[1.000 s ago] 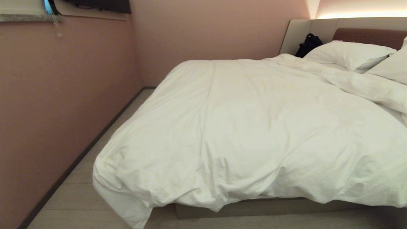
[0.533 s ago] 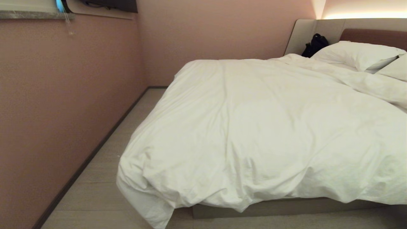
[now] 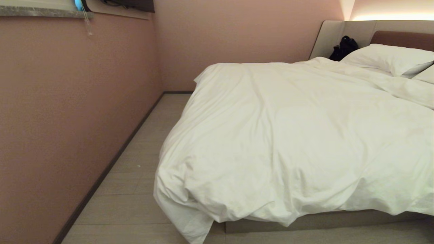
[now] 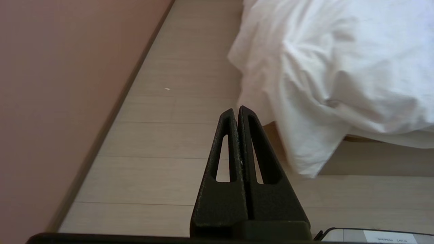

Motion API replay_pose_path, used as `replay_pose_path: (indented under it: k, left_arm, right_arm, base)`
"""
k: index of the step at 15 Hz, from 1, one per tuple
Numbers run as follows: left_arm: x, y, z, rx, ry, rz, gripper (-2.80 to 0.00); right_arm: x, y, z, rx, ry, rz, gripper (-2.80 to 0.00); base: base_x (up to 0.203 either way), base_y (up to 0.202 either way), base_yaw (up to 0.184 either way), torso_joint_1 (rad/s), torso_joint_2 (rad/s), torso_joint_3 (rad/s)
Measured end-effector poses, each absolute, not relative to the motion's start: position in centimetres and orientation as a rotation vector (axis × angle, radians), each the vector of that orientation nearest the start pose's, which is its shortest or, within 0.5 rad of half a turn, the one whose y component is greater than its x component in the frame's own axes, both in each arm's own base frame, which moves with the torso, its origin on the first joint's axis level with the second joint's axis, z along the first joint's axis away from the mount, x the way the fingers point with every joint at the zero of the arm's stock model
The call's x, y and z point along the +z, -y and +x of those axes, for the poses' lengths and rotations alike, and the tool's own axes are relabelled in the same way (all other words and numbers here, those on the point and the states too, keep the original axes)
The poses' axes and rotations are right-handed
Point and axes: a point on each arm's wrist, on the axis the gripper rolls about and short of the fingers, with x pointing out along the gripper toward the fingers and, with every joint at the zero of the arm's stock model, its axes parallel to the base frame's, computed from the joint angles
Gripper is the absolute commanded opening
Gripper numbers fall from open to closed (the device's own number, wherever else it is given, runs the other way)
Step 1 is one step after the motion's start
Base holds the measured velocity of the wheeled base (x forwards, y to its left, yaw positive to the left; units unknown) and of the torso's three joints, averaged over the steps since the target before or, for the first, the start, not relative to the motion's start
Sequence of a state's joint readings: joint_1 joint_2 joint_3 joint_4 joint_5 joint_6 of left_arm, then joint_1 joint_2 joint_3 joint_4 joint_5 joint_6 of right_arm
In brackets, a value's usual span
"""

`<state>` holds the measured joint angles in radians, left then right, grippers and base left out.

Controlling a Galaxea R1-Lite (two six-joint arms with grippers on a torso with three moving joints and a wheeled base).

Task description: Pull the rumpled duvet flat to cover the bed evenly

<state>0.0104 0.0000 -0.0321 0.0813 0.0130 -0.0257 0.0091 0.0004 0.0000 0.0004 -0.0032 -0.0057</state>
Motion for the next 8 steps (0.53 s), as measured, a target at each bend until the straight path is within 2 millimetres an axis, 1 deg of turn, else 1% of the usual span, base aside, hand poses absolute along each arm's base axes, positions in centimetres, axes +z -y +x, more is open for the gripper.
replay_pose_path:
  k: [8]
  left_arm:
    - [7.6, 0.0, -2.54, 0.024, -0.049, -0.026, -2.8]
  right_arm:
    - [7.55, 0.03, -2.28, 0.006, 0.0, -0.006, -2.8]
  base:
    - [0.0, 0.198, 0.0, 0.003, 0.0, 0.0]
